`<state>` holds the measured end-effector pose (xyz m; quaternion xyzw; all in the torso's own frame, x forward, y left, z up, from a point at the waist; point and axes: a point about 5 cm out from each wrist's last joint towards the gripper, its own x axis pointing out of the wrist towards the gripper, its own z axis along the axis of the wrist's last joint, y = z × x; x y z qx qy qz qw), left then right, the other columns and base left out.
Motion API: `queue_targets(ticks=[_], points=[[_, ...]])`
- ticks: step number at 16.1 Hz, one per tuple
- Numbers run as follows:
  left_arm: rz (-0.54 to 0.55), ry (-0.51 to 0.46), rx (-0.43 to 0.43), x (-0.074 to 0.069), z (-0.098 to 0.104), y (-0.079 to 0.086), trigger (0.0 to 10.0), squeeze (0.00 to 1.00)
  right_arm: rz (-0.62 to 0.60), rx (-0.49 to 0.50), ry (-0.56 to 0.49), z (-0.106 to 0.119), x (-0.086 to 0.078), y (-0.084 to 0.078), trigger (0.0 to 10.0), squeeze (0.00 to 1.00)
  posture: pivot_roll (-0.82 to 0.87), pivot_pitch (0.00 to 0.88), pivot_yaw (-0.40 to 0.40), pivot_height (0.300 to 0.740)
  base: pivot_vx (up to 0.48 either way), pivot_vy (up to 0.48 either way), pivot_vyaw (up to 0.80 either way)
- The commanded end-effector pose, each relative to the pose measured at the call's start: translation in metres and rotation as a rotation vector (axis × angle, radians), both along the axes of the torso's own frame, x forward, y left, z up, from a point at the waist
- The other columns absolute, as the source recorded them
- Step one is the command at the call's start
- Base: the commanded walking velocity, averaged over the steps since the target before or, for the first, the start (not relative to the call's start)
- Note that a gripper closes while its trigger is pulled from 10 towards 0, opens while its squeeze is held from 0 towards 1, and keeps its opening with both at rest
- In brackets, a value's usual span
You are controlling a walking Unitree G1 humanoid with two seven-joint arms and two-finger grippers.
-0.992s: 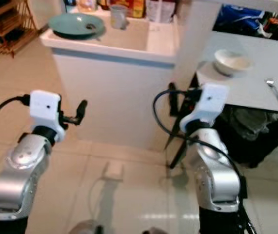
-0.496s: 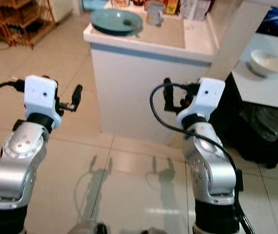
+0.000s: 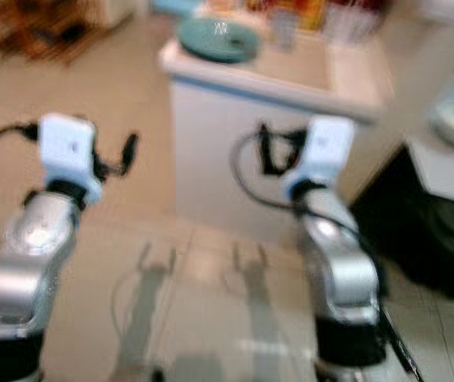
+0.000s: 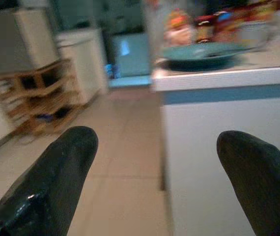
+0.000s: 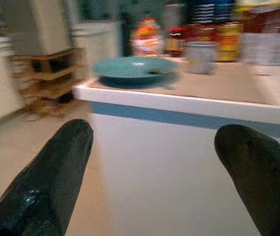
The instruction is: Setting the table
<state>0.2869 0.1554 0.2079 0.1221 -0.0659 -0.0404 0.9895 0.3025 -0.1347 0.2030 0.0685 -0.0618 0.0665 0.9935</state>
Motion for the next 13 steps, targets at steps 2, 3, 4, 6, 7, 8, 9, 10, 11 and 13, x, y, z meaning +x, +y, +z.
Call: queue_targets(ticks=[2, 3, 4, 6, 7, 8, 9, 10, 11, 13], points=[[-0.026, -0.006, -0.005, 0.000, 0.002, -0.005, 10.0, 0.00, -0.037, 0.014, -0.022, 0.005, 0.001, -0.013, 10.0, 0.00, 0.13, 0.064, -0.083, 0.740, 0.409, 0.000, 0.00], [-0.025, -0.004, -0.004, 0.000, 0.002, -0.005, 10.0, 0.00, -0.030, 0.022, -0.027, 0.007, 0.002, -0.013, 10.0, 0.00, 0.13, 0.062, -0.083, 0.740, 0.409, 0.000, 0.00], [-0.026, -0.004, -0.004, 0.000, 0.002, -0.006, 10.0, 0.00, -0.029, 0.018, -0.036, 0.010, 0.003, -0.014, 10.0, 0.00, 0.13, 0.062, -0.082, 0.740, 0.412, 0.000, 0.00], [-0.029, -0.006, -0.001, 0.001, 0.003, -0.006, 10.0, 0.00, -0.031, 0.018, -0.049, 0.014, 0.005, -0.014, 10.0, 0.00, 0.13, 0.061, -0.080, 0.740, 0.409, 0.000, 0.00], [-0.035, -0.007, 0.003, 0.002, 0.004, -0.006, 10.0, 0.00, -0.031, 0.013, -0.062, 0.017, 0.006, -0.015, 10.0, 0.00, 0.13, 0.061, -0.078, 0.740, 0.409, 0.000, 0.00], [-0.044, -0.006, 0.005, 0.002, 0.004, -0.007, 10.0, 0.00, -0.031, 0.007, -0.068, 0.019, 0.006, -0.016, 10.0, 0.00, 0.13, 0.058, -0.071, 0.740, 0.409, 0.000, 0.00], [-0.047, -0.005, 0.006, 0.002, 0.004, -0.007, 10.0, 0.00, -0.031, 0.006, -0.073, 0.020, 0.006, -0.017, 10.0, 0.00, 0.13, 0.058, -0.071, 0.740, 0.409, 0.000, 0.00], [-0.059, 0.002, 0.016, 0.003, 0.002, -0.008, 10.0, 0.00, -0.038, -0.009, -0.080, 0.021, 0.006, -0.019, 10.0, 0.00, 0.12, 0.055, -0.061, 0.740, 0.382, 0.000, 0.00], [-0.069, 0.006, 0.022, 0.003, 0.001, -0.010, 10.0, 0.00, -0.046, 0.000, -0.071, 0.021, 0.005, -0.021, 10.0, 0.00, 0.12, 0.050, -0.057, 0.740, 0.386, 0.000, 0.00], [-0.078, 0.004, 0.020, 0.003, 0.002, -0.011, 10.0, 0.00, -0.053, 0.025, -0.074, 0.023, 0.003, -0.025, 10.0, 0.00, 0.12, 0.046, -0.050, 0.740, 0.384, 0.000, -0.40]])
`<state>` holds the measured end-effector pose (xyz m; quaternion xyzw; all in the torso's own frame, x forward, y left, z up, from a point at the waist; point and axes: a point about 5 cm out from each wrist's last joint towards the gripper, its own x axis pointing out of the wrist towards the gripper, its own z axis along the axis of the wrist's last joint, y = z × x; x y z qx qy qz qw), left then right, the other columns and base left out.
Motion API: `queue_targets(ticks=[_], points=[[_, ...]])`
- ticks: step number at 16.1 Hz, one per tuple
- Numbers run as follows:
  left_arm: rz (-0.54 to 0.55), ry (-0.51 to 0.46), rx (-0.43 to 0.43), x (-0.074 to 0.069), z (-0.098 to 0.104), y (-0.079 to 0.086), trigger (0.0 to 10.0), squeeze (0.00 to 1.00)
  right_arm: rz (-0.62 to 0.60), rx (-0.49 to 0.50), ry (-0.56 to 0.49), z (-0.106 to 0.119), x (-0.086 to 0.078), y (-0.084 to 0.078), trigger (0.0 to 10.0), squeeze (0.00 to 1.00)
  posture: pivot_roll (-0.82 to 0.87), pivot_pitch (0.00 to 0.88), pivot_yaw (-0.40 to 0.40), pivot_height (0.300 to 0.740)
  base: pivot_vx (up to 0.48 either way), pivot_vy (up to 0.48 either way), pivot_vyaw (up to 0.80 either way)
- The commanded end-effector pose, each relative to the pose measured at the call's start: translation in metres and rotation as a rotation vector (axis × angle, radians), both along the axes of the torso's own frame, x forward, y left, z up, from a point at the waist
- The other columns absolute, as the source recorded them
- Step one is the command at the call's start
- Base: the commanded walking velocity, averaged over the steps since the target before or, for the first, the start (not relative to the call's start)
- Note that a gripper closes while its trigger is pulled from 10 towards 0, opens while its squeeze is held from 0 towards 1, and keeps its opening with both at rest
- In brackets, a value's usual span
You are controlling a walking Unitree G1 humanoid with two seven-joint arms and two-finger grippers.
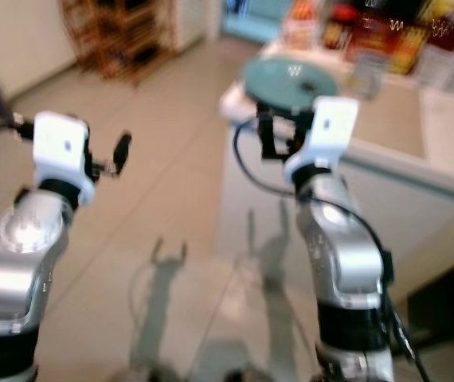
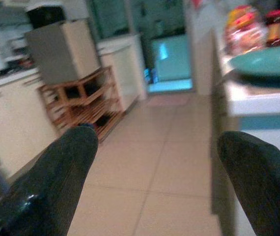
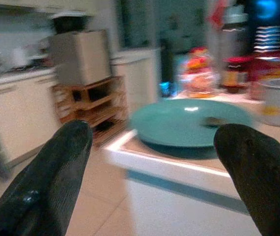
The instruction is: Setting the table
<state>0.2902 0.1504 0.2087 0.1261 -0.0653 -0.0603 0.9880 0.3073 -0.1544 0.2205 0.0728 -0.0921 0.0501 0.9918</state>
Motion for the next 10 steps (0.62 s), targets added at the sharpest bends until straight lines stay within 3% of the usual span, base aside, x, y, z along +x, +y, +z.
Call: queue_targets(ticks=[1, 10], points=[[-0.043, -0.003, 0.009, 0.0004, 0.0016, -0.0061, 10.0, 0.00, -0.017, 0.012, -0.019, 0.0063, -0.0026, -0.0056, 10.0, 0.00, 0.12, 0.044, -0.045, 0.740, 0.379, 0.000, 0.00], [-0.059, -0.006, 0.025, 0.0007, 0.0024, -0.0041, 10.0, 0.00, 0.005, -0.019, 0.015, 0.0047, -0.0070, -0.0124, 10.0, 0.00, 0.13, 0.026, -0.034, 0.740, 0.383, 0.000, 0.00]])
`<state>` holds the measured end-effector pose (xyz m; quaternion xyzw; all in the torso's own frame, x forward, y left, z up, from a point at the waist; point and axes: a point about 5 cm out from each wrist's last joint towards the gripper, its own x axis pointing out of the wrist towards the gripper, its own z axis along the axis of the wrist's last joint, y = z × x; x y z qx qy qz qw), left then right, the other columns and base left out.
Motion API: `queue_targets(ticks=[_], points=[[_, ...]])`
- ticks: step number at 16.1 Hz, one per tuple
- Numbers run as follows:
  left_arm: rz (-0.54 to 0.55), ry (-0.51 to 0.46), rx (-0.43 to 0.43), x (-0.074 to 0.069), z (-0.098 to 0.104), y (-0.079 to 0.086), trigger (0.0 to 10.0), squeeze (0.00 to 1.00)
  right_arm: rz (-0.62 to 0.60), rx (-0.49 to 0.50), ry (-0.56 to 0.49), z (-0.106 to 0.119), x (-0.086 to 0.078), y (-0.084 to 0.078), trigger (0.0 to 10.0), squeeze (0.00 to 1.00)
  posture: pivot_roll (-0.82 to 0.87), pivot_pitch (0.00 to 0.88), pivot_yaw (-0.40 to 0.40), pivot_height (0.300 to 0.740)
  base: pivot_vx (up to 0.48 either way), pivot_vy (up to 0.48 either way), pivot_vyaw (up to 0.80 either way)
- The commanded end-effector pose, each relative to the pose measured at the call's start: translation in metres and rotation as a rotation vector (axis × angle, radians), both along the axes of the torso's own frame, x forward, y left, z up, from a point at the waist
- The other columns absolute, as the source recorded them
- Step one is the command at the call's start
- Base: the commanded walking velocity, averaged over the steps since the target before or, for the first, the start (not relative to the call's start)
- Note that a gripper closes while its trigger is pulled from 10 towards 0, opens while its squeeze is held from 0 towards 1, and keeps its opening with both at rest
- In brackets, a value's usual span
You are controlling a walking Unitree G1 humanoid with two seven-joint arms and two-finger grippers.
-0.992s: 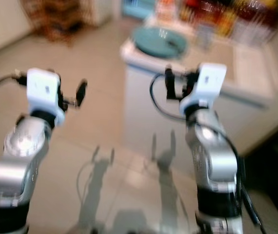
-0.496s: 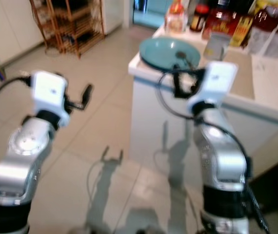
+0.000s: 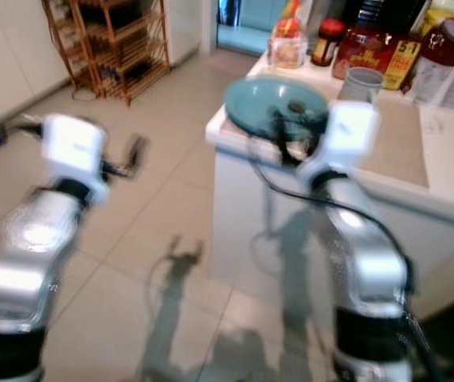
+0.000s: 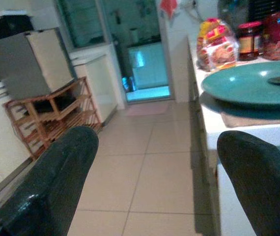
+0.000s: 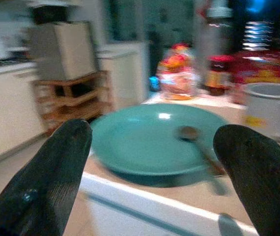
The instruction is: Setting the table
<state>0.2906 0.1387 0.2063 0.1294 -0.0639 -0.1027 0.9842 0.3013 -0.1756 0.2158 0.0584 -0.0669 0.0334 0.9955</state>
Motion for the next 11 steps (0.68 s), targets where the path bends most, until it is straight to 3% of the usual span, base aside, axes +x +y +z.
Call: queue_targets(ticks=[1, 11], points=[[0.021, -0.018, 0.015, 0.0005, 0.0048, 0.0080, 10.0, 0.00, 0.036, 0.006, -0.037, 0.0109, -0.0006, 0.0086, 10.0, 0.00, 0.13, 0.026, -0.034, 0.740, 0.382, 0.000, 0.00], [-0.002, -0.018, 0.021, 0.0018, 0.0052, 0.0062, 10.0, 0.00, -0.029, 0.017, -0.021, 0.0114, 0.0003, -0.0001, 10.0, 0.00, 0.13, 0.017, -0.030, 0.740, 0.381, 0.000, 0.00]])
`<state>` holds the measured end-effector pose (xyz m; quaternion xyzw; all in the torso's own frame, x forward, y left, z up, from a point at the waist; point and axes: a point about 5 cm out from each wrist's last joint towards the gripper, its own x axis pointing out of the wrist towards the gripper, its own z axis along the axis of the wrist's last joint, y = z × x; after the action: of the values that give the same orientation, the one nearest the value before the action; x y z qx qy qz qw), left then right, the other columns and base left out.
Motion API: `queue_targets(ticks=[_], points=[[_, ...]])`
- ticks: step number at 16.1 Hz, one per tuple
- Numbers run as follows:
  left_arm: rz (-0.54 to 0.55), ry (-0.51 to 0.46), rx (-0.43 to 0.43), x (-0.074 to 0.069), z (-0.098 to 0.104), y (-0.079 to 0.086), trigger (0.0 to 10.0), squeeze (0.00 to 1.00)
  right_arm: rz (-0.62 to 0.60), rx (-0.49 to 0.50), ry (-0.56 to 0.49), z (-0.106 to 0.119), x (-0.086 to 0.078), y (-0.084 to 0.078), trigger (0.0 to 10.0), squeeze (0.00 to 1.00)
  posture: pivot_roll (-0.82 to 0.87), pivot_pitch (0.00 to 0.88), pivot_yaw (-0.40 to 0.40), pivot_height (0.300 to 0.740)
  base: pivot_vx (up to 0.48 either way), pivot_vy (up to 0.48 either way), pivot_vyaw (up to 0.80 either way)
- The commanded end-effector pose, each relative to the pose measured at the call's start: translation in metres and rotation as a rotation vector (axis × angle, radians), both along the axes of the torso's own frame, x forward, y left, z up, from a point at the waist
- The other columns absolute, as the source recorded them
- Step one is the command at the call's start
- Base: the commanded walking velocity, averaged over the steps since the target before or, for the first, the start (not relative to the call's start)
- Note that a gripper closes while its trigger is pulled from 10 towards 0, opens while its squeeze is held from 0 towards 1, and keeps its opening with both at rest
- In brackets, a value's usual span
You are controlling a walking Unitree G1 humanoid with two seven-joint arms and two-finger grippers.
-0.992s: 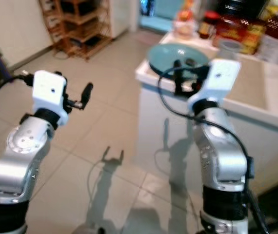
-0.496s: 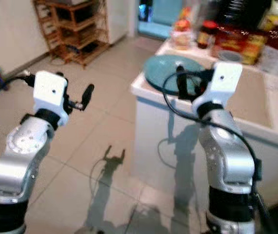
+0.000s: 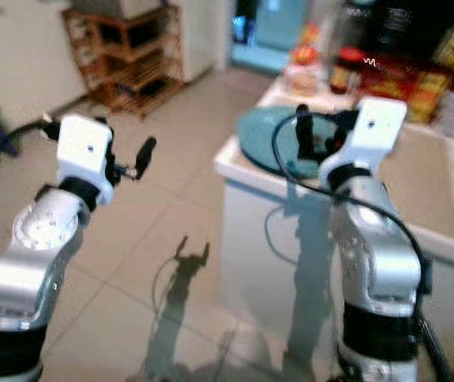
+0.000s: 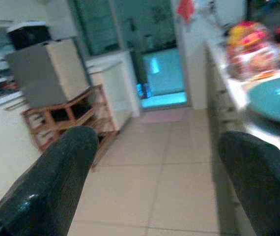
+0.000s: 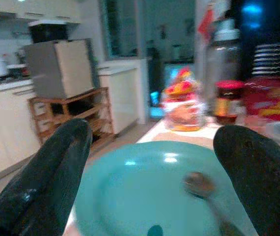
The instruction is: Setting the table
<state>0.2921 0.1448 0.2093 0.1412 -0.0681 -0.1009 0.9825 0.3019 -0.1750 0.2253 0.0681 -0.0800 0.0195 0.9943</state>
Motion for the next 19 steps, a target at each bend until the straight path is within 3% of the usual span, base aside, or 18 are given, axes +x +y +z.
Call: queue_targets(ticks=[1, 6, 8, 11, 13, 16, 19], points=[[-0.008, -0.006, -0.001, 0.000, 0.002, 0.000, 10.0, 0.00, -0.007, -0.005, 0.003, 0.002, 0.000, -0.001, 10.0, 0.00, 0.13, 0.017, -0.030, 0.740, 0.382, 0.000, 0.00], [-0.028, -0.006, 0.007, 0.001, 0.003, -0.004, 10.0, 0.00, -0.072, -0.035, 0.022, 0.003, -0.001, -0.010, 10.0, 0.00, 0.13, 0.018, -0.021, 0.740, 0.381, 0.000, 0.00], [-0.040, 0.002, -0.013, 0.002, 0.003, -0.004, 10.0, 0.00, -0.122, -0.068, 0.075, 0.003, 0.003, -0.017, 10.0, 0.00, 0.13, 0.020, -0.020, 0.740, 0.000, 0.000, 0.00], [-0.142, 0.056, 0.066, -0.003, -0.004, -0.011, 10.0, 0.00, -0.166, -0.151, 0.242, -0.005, 0.011, -0.028, 10.0, 0.00, 0.13, 0.033, -0.019, 0.740, 0.000, 0.000, 0.00], [-0.195, 0.058, 0.061, -0.006, -0.003, -0.015, 10.0, 0.00, -0.132, -0.131, 0.299, -0.002, 0.016, -0.029, 10.0, 0.00, 0.13, 0.040, -0.021, 0.740, 0.000, 0.000, 0.00], [-0.252, 0.081, 0.074, -0.009, -0.003, -0.021, 10.0, 0.00, -0.109, -0.158, 0.482, -0.005, 0.029, -0.036, 10.0, 0.00, 0.13, 0.051, -0.026, 0.740, 0.000, 0.000, 0.00], [-0.292, 0.090, 0.084, -0.011, -0.002, -0.022, 10.0, 0.00, -0.087, -0.129, 0.555, -0.005, 0.042, -0.042, 10.0, 0.00, 0.14, 0.054, -0.023, 0.740, 0.000, 0.000, 0.00]])
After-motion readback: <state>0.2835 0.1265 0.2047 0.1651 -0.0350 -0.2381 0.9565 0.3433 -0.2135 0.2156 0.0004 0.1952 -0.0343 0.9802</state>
